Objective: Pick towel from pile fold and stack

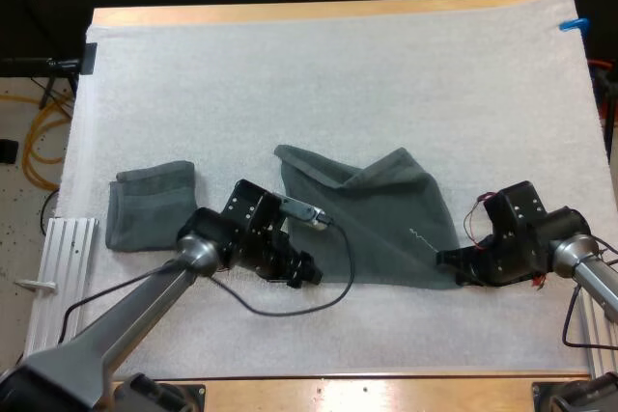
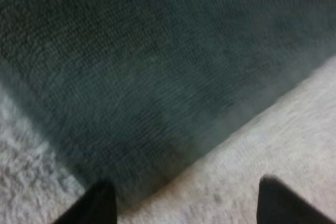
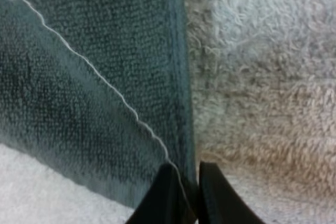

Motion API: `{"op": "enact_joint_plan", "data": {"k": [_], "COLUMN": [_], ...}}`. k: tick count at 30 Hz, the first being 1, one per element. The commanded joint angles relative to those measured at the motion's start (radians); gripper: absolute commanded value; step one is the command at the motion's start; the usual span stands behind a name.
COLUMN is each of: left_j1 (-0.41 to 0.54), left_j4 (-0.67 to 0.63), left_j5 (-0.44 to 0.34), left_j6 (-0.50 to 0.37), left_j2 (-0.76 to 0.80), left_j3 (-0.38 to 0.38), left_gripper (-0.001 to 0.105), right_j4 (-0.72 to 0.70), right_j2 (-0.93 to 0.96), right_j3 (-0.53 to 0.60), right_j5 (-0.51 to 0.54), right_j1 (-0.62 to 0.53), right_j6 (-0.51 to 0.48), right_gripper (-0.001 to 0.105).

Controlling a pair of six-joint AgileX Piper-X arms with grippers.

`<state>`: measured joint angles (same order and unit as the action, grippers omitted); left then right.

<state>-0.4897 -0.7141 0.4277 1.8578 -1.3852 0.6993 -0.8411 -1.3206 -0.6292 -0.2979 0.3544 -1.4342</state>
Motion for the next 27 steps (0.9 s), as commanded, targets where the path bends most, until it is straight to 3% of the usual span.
{"op": "enact_joint_plan", "data": {"k": [1, 5, 13, 18, 27], "left_j1": [-0.004, -0.004, -0.004, -0.004, -0.004], "left_j4": [0.027, 0.044, 0.05, 0.081, 0.079], "left_j5": [-0.013, -0.056, -0.057, -0.057, -0.057], "left_j6": [0.031, 0.047, 0.045, 0.041, -0.003], "left_j2": [-0.019, -0.093, -0.158, -0.167, -0.113], "left_j3": [0.002, 0.002, 0.002, 0.002, 0.016], "left_gripper": [0.056, 0.054, 0.042, 0.001, 0.0], "right_j4": [0.001, 0.012, 0.034, 0.038, 0.064], "right_j2": [0.004, 0.004, 0.004, 0.004, 0.016], "right_j3": [0.001, 0.001, 0.001, 0.001, 0.001], "right_j5": [-0.021, -0.052, -0.066, -0.066, -0.094], "right_j1": [0.001, 0.001, 0.001, 0.001, 0.001], "right_j6": [0.002, 0.002, 0.002, 0.002, -0.005], "right_gripper": [0.0, 0.0, 0.0, 0.0, 0.0]}}
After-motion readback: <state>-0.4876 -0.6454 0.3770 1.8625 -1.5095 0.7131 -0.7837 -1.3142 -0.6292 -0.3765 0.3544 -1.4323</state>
